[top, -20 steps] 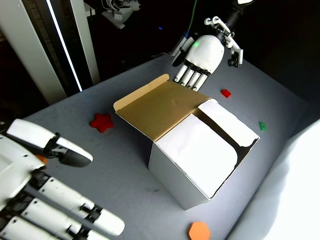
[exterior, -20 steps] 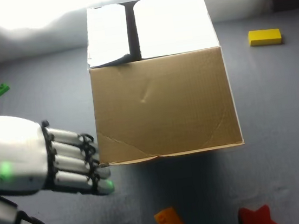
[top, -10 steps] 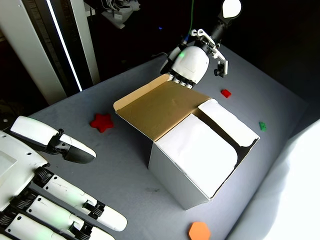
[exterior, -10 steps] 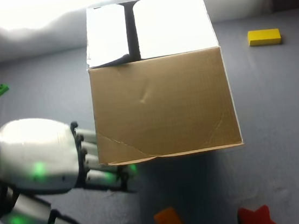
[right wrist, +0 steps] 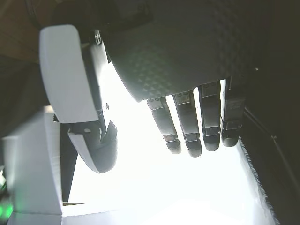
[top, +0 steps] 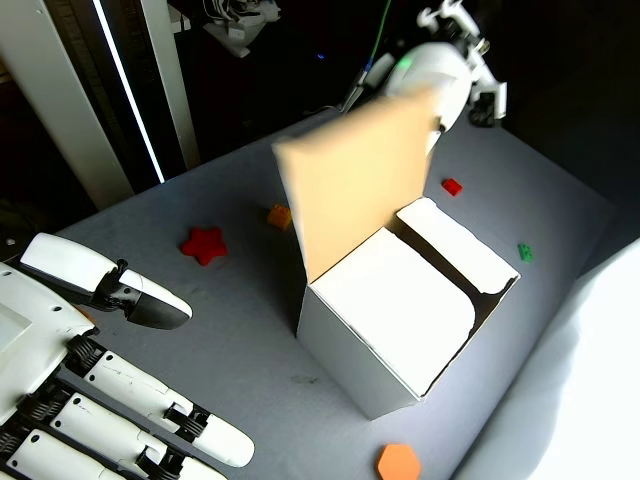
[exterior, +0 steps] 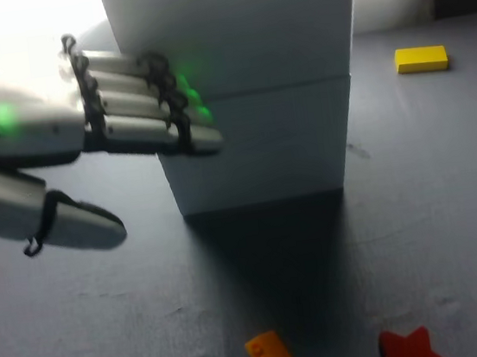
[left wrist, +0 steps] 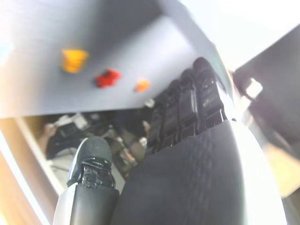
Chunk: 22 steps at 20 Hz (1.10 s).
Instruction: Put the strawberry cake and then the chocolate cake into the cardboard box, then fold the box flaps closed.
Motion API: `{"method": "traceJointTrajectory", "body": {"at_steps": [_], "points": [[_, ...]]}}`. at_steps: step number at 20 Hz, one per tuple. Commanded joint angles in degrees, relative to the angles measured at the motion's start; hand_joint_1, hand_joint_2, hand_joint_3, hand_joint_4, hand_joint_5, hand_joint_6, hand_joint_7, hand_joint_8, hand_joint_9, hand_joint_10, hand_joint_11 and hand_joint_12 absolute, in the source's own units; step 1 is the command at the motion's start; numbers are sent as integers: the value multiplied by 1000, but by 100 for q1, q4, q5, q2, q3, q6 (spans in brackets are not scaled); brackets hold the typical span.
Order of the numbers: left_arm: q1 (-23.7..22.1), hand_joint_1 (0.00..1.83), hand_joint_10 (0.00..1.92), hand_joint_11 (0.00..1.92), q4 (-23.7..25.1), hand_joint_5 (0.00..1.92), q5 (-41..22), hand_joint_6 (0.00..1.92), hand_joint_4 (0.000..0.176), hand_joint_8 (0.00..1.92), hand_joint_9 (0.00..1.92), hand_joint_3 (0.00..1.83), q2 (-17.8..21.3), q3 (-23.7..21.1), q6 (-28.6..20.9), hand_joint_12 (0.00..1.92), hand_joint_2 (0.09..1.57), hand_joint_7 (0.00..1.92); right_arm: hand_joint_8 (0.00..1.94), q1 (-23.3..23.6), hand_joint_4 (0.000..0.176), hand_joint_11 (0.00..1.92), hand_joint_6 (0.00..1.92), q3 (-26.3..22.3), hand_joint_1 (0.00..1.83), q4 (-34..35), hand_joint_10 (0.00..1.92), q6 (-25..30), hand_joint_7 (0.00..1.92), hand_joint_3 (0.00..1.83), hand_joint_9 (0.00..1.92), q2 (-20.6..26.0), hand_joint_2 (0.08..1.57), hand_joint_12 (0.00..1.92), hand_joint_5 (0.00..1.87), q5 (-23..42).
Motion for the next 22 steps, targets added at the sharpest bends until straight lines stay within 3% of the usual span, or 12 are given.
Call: {"method": "traceJointTrajectory", "body": {"at_steps": [1, 4, 8, 15, 17, 18, 22], "points": [[-170, 0, 3, 0, -387, 74, -48, 3, 26, 4, 87, 0, -14, 76, -19, 294, 1343, 113, 3, 46, 0, 0, 0, 36, 69, -65, 12, 41, 55, 4, 54, 82, 1301, 0, 0, 691], [-458, 0, 4, 0, -278, 68, -60, 0, 26, 3, 90, 1, -329, 487, -92, 292, 1346, 111, 2, 55, 0, 0, 0, 36, 74, -65, 9, 41, 53, 4, 48, 75, 1305, 0, 0, 686], [-593, 0, 4, 0, -206, 84, -58, 5, 26, 1, 96, 0, -1034, 1319, -152, 339, 1345, 113, 7, 56, 0, 11, 2, 35, 85, -66, 17, 41, 74, 0, 69, 72, 1298, 6, 5, 672], [-405, 0, 1, 0, -154, 73, -240, 1, 28, 0, 88, 0, -2326, 3019, -144, 376, 1340, 96, 7, 57, 0, 15, 2, 35, 71, -94, 11, 41, 56, 0, 60, 41, 1297, 7, 5, 610], [-267, 0, 1, 0, -82, 73, -259, 0, 29, 1, 87, 0, -2500, 3231, -142, 360, 1337, 101, 8, 56, 0, 24, 0, 35, 53, -103, 17, 41, 68, 0, 77, 38, 1291, 19, 1, 606], [-148, 0, 1, 0, -50, 72, -259, 0, 29, 1, 89, 0, -2538, 3256, -142, 386, 1335, 101, 6, 55, 0, 4, 0, 35, 60, -108, 14, 41, 74, 1, 88, 35, 1289, 131, 3, 597], [160, 0, 6, 0, 45, 52, -255, 0, 23, 5, 74, 1, -2485, 3114, -147, 267, 1341, 105, 2, 48, 0, 0, 1, 34, 70, -112, 3, 41, 59, 0, 71, 35, 1292, 191, 8, 576]]}}
